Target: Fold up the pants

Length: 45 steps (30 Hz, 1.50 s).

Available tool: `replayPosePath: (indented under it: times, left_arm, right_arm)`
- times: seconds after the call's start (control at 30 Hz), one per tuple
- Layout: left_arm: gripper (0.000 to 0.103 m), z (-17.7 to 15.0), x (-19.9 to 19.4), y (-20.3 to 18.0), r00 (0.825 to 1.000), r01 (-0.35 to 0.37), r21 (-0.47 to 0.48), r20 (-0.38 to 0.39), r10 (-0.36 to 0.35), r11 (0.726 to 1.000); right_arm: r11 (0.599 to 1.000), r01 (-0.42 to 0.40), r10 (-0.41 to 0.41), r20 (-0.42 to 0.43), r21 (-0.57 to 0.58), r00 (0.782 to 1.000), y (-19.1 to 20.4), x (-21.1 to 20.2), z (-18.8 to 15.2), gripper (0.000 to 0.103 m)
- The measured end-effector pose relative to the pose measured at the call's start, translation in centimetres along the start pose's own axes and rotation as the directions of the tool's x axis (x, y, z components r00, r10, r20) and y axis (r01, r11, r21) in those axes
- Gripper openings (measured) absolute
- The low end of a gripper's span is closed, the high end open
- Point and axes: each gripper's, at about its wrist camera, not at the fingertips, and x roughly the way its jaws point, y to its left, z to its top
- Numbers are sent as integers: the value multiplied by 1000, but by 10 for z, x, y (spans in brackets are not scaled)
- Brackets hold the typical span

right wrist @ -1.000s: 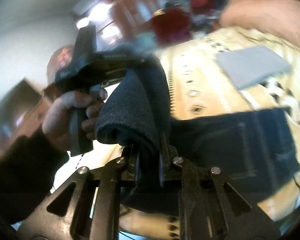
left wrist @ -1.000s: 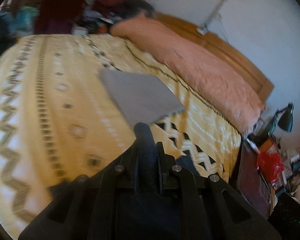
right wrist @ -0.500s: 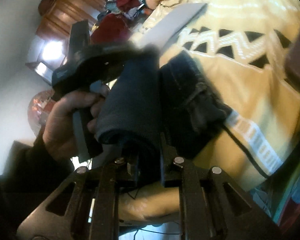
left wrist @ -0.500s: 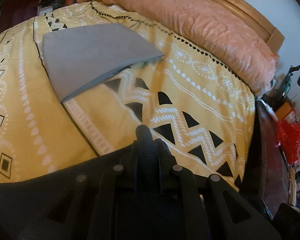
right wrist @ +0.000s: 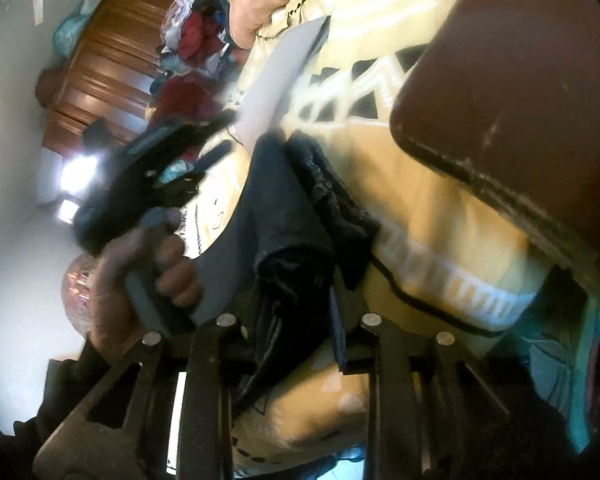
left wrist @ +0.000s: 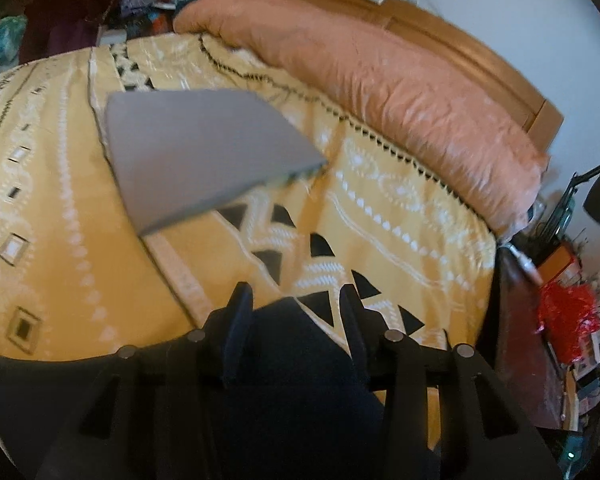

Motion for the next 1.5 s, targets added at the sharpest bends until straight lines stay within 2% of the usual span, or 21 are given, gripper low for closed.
replayPosePath:
  times: [0.13,0.23,0.37,0.47,0.57,0.67,0.7,0.8,0.83,0.9,0.93,0.97,1.07,1.23,1.27,1.3,1.37,1.4,1.43,1.47,1.5]
  left_arm:
    - [46,-3,-53,24,997,-60,23,40,59,998]
    - [48,-25,-102,54,988,-146,70,64,142,987]
    - [49,-65,-139,111,973,-228,-33,29,229,973]
    - [49,-98,-144,150,968,-250,-134,-30,248,959]
    - [49,-123,-138,174,978,-203,-229,-91,187,952]
    - [52,-137,-134,184,988,-144,-282,-102,120,949]
    - [58,-139,-133,186,990,-127,-296,-102,101,947]
    - [61,-146,-128,197,993,-81,-349,-106,46,934]
    - [61,-148,-125,197,994,-62,-356,-104,27,933]
    - [63,-150,-120,201,995,-29,-373,-101,-10,927]
    - [64,-150,-116,202,994,-9,-376,-100,-31,927]
    - [64,-151,-113,202,994,-4,-377,-99,-36,926]
    - [64,-146,-105,199,995,28,-370,-75,-60,929]
    - [64,-141,-92,196,998,25,-365,-39,-42,931]
    - [62,-140,-90,193,999,12,-358,-44,-30,934]
    - [49,-139,-89,190,999,3,-350,-42,-19,937]
    - [39,-138,-90,188,1000,-2,-356,-30,-9,935]
    - [32,-137,-93,188,1000,4,-361,-15,-10,932]
    - [26,-136,-96,186,1000,5,-360,-9,-9,933]
    - [24,-135,-102,183,1000,10,-349,8,-8,937]
    - [22,-133,-108,180,1000,18,-337,21,-12,941]
  right_arm:
    - [992,95,-95,-1,-83,995,7,-9,-5,32]
    - [964,185,-192,-20,-190,981,18,-22,-12,32]
    - [940,172,-197,-57,-294,979,44,-41,-20,31]
    - [925,108,-122,-16,-364,992,79,-33,25,31]
    - [881,177,-209,-25,-439,978,96,14,82,31]
    - [904,175,-275,-218,-389,937,73,71,119,33]
    - [905,170,-293,-281,-390,914,64,87,126,38]
    - [892,208,-371,-385,-401,845,40,118,136,62]
    - [905,188,-354,-427,-382,832,32,125,138,67]
    - [953,110,-256,-553,-283,793,13,140,139,67]
    - [961,97,-235,-578,-260,781,10,144,139,68]
    - [973,83,-202,-622,-215,756,5,150,139,68]
    - [974,61,-194,-657,-220,728,5,157,139,69]
    - [948,88,-280,-672,-304,686,13,167,133,74]
    - [940,95,-301,-668,-327,680,19,170,130,74]
    - [927,100,-329,-657,-361,678,22,172,126,75]
    - [914,109,-354,-635,-391,687,30,169,120,74]
    - [911,105,-353,-622,-400,699,32,166,117,67]
    - [918,95,-334,-620,-385,710,33,161,115,53]
    - [925,85,-312,-615,-370,724,35,156,114,47]
    - [926,65,-292,-595,-372,749,38,145,114,36]
